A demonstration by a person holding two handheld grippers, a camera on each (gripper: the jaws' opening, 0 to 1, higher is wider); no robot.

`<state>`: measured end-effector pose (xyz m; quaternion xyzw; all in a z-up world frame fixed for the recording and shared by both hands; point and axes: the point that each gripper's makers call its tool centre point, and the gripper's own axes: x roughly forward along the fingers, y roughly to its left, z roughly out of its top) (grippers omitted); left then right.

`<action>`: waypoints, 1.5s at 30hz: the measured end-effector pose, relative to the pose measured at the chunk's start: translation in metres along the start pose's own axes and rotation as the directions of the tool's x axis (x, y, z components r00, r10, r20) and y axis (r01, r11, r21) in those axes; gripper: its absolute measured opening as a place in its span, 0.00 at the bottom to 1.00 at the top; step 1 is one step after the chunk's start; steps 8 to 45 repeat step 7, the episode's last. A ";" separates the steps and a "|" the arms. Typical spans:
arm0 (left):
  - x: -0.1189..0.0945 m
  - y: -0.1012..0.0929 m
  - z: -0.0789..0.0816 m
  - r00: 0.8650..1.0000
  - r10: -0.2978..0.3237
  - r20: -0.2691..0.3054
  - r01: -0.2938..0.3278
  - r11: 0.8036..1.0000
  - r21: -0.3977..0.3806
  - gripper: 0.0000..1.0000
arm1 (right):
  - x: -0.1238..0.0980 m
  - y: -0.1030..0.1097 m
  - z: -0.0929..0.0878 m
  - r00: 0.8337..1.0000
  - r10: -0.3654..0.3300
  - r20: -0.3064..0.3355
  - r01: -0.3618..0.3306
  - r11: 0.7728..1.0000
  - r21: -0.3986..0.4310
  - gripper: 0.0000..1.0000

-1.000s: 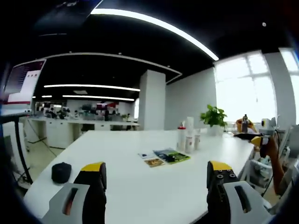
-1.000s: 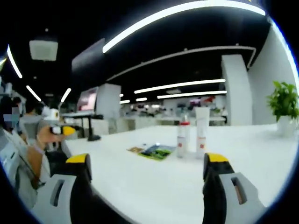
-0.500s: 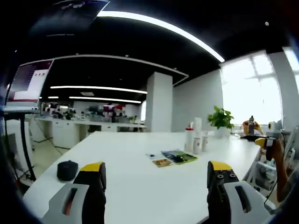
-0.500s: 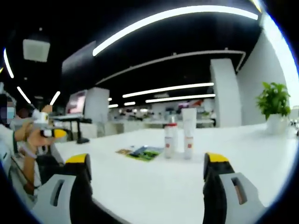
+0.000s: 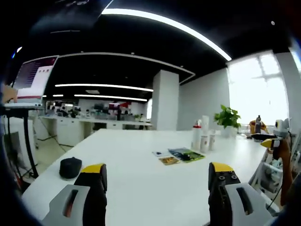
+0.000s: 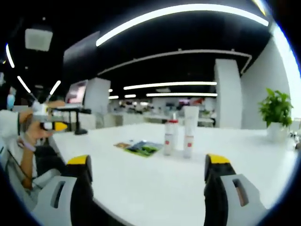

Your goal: Arrange the skincare products in the storage area until every visible bottle or jar stands upright without overlapping.

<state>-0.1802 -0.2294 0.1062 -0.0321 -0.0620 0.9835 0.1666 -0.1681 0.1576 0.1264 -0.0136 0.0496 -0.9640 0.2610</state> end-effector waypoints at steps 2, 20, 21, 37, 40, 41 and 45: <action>0.002 0.000 -0.002 1.000 -0.001 -0.011 0.001 1.000 0.010 0.92 | -0.001 -0.002 0.000 1.000 -0.011 0.000 0.011 1.000 -0.006 1.00; 0.005 -0.005 -0.005 0.999 -0.013 -0.033 0.014 1.000 0.024 0.92 | -0.004 -0.009 -0.002 0.999 -0.034 -0.009 0.034 0.999 -0.005 1.00; 0.005 -0.005 -0.005 0.999 -0.013 -0.033 0.014 1.000 0.024 0.92 | -0.004 -0.009 -0.002 0.999 -0.034 -0.009 0.034 0.999 -0.005 1.00; 0.005 -0.005 -0.005 0.999 -0.013 -0.033 0.014 1.000 0.024 0.92 | -0.004 -0.009 -0.002 0.999 -0.034 -0.009 0.034 0.999 -0.005 1.00; 0.005 -0.005 -0.005 0.999 -0.013 -0.033 0.014 1.000 0.024 0.92 | -0.004 -0.009 -0.002 0.999 -0.034 -0.009 0.034 0.999 -0.005 1.00; 0.005 -0.005 -0.005 0.999 -0.013 -0.033 0.014 1.000 0.024 0.92 | -0.004 -0.009 -0.002 0.999 -0.034 -0.009 0.034 0.999 -0.005 1.00; 0.005 -0.005 -0.005 0.999 -0.013 -0.033 0.014 1.000 0.024 0.92 | -0.004 -0.009 -0.002 0.999 -0.034 -0.009 0.034 0.999 -0.005 1.00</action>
